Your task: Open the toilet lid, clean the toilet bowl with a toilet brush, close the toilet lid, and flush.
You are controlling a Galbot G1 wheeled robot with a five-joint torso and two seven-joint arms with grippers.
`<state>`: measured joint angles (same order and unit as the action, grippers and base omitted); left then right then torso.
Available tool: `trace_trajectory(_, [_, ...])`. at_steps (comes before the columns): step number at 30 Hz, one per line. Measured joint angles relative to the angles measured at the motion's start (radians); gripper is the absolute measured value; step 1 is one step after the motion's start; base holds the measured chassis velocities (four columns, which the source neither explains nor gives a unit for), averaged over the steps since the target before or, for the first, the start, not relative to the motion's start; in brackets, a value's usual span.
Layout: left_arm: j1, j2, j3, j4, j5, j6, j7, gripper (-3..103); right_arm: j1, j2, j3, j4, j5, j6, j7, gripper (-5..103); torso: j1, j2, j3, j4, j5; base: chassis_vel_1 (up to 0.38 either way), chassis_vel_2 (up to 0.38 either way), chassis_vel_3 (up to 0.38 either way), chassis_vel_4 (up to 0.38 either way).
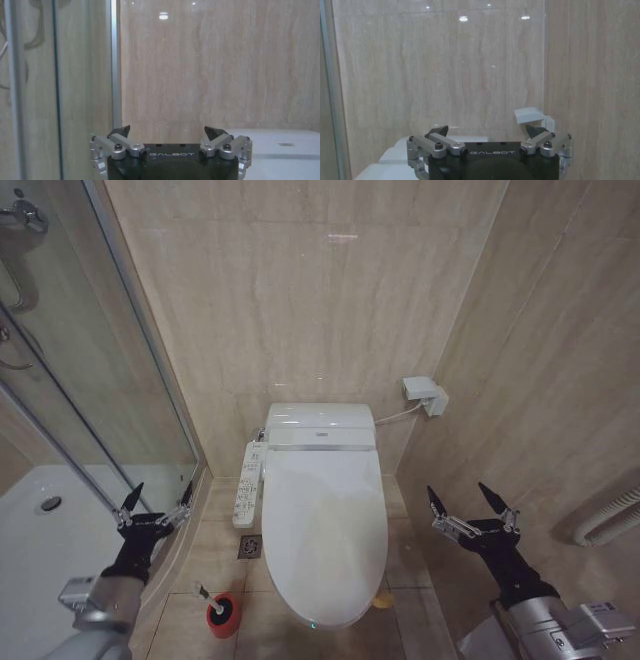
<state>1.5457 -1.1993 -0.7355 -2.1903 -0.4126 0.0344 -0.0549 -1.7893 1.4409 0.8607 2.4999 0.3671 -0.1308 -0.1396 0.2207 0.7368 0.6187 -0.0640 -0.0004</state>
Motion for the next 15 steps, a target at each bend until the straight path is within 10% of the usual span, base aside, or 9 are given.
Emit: trace_trajectory(15, [-0.105,0.070,0.034,0.174,-0.101,-0.124,0.000,100,0.000,0.000,0.000,0.000,0.000,0.000,0.000,100,0.000,0.000,0.000,0.0001,0.0003,-0.007,0.006,0.003,-0.003])
